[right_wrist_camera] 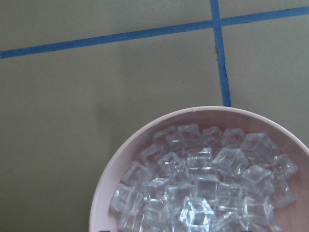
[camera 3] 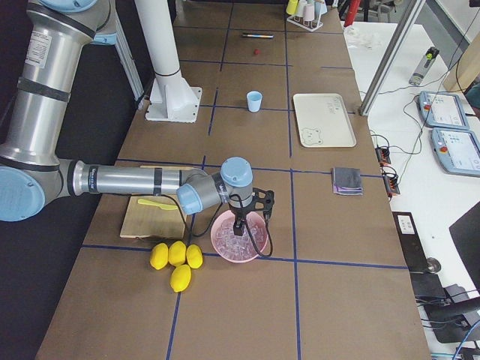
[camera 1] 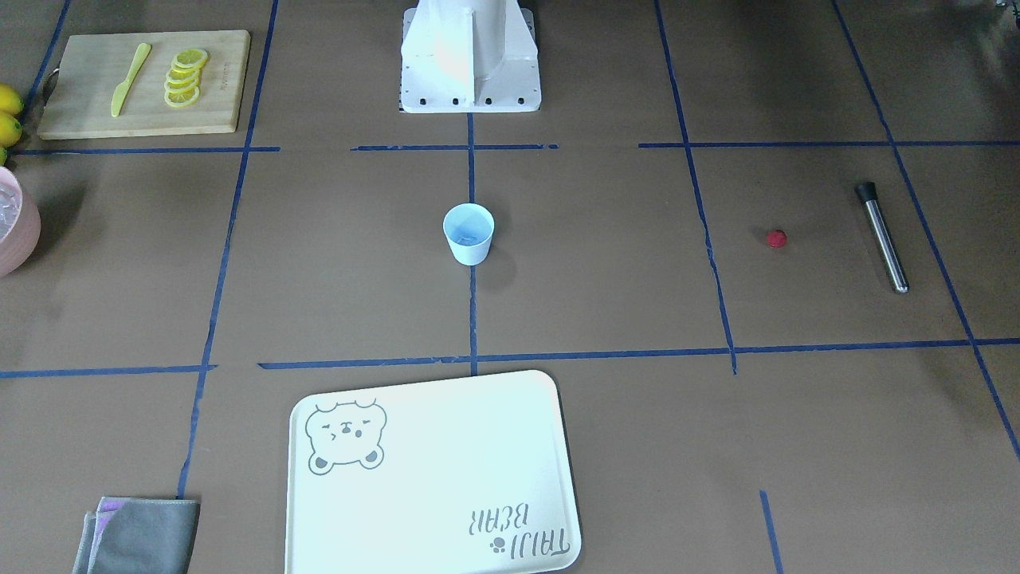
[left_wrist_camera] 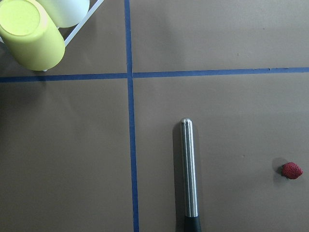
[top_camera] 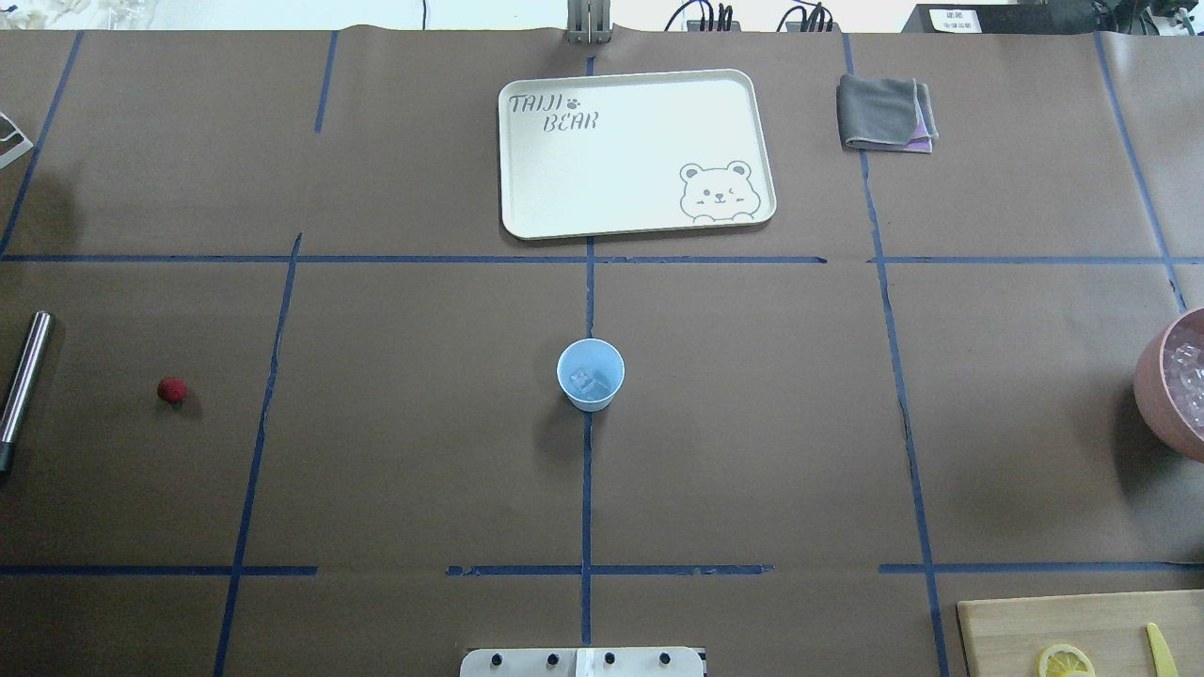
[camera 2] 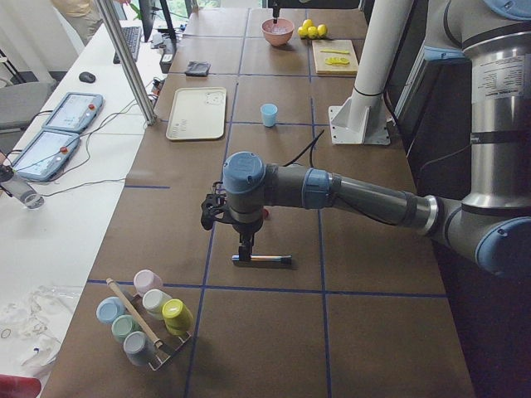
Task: Mash ice and strawberries in cup
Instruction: 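Grasp a third ice cube from the pink bowl with the right gripper, then carry the ice cube over the light-blue cup and release it, then withdraw the right gripper while the left gripper reaches toward the strawberry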
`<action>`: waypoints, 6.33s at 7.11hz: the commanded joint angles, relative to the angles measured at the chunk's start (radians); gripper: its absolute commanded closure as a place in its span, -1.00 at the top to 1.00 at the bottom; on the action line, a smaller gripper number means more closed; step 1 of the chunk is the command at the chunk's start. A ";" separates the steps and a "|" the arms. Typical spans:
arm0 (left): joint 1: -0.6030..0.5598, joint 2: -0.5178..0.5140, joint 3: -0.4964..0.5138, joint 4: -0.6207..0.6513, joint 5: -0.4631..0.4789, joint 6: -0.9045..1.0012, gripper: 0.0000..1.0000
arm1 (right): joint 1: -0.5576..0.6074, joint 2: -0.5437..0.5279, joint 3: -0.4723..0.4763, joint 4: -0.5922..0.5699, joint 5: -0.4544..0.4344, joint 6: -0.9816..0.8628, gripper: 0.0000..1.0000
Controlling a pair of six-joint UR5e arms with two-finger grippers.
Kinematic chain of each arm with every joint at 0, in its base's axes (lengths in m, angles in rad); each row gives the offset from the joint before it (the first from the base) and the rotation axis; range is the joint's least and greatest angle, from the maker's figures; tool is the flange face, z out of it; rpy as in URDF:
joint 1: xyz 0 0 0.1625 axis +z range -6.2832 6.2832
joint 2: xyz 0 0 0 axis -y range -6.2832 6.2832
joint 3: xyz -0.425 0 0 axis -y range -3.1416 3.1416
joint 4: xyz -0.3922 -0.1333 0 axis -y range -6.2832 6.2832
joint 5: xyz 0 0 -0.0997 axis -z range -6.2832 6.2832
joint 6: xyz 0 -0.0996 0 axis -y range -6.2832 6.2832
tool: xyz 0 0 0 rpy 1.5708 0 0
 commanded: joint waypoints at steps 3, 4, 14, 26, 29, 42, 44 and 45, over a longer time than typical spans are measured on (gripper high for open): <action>0.000 0.002 -0.004 0.000 0.000 0.000 1.00 | -0.012 0.030 -0.097 0.052 0.001 0.030 0.86; 0.000 0.002 -0.005 0.000 0.000 0.000 1.00 | -0.018 0.030 -0.100 0.052 0.004 0.030 0.85; 0.000 0.000 -0.002 0.000 -0.002 0.000 1.00 | -0.055 0.021 -0.117 0.053 0.007 0.026 -0.96; 0.003 0.000 0.013 -0.083 -0.031 0.000 1.00 | -0.721 0.825 0.054 -0.141 -0.395 1.197 -1.00; 0.038 0.000 0.011 -0.081 -0.031 -0.002 1.00 | -0.791 0.928 -0.056 -0.146 -0.486 1.257 -1.00; 0.608 -0.096 0.159 -0.586 0.207 -0.930 0.99 | -0.077 0.398 0.230 -0.276 0.055 0.528 1.00; 0.718 -0.109 0.159 -0.589 0.296 -0.992 0.99 | -0.032 0.380 0.185 -0.270 0.089 0.442 1.00; 0.765 -0.109 0.157 -0.604 0.299 -1.003 0.98 | -0.032 0.374 0.185 -0.266 0.090 0.441 1.00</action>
